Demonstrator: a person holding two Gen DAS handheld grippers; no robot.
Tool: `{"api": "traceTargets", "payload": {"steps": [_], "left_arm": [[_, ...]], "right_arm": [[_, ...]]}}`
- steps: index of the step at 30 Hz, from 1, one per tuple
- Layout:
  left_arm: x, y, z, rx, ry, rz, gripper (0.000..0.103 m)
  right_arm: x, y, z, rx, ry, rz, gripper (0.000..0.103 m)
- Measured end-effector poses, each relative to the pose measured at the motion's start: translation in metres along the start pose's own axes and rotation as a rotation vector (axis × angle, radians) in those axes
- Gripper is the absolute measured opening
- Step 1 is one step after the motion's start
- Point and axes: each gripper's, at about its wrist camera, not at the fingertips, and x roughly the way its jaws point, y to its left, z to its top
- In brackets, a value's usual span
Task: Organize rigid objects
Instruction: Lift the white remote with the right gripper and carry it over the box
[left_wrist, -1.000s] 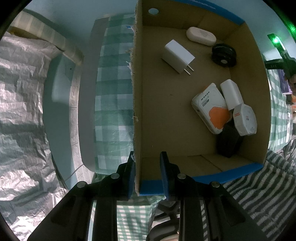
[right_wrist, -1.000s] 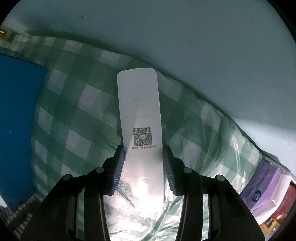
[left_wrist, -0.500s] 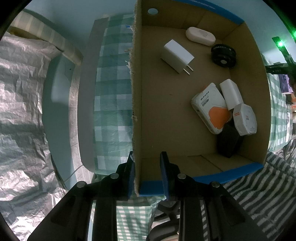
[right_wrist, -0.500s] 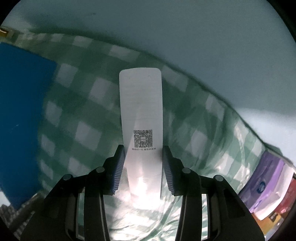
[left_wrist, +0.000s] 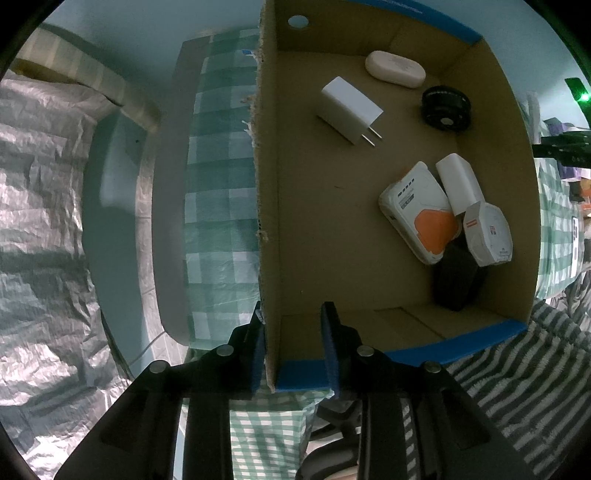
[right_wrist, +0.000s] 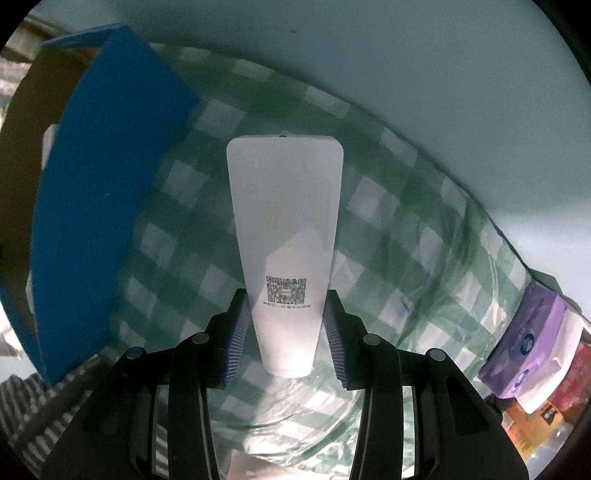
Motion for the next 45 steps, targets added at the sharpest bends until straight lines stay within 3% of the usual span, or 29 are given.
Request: {"api": "traceTargets", "payload": {"steps": [8, 20, 34, 45], "left_arm": [[0.0, 0.0, 0.0, 0.004, 0.0, -0.001, 0.028], [0.0, 0.0, 0.0, 0.004, 0.0, -0.001, 0.028], [0.001, -0.001, -0.001, 0.007, -0.002, -0.004, 0.028], [0.002, -0.002, -0.001, 0.004, -0.004, -0.004, 0.028]], "right_arm": [[-0.02, 0.011, -0.02, -0.013, -0.036, 0.015, 0.039], [-0.075, 0.034, -0.009, -0.058, -0.09, 0.046, 0.039], [-0.146, 0.12, 0.001, -0.242, -0.202, 0.132, 0.039], [-0.138, 0.184, 0.02, -0.353, -0.186, 0.183, 0.039]]}}
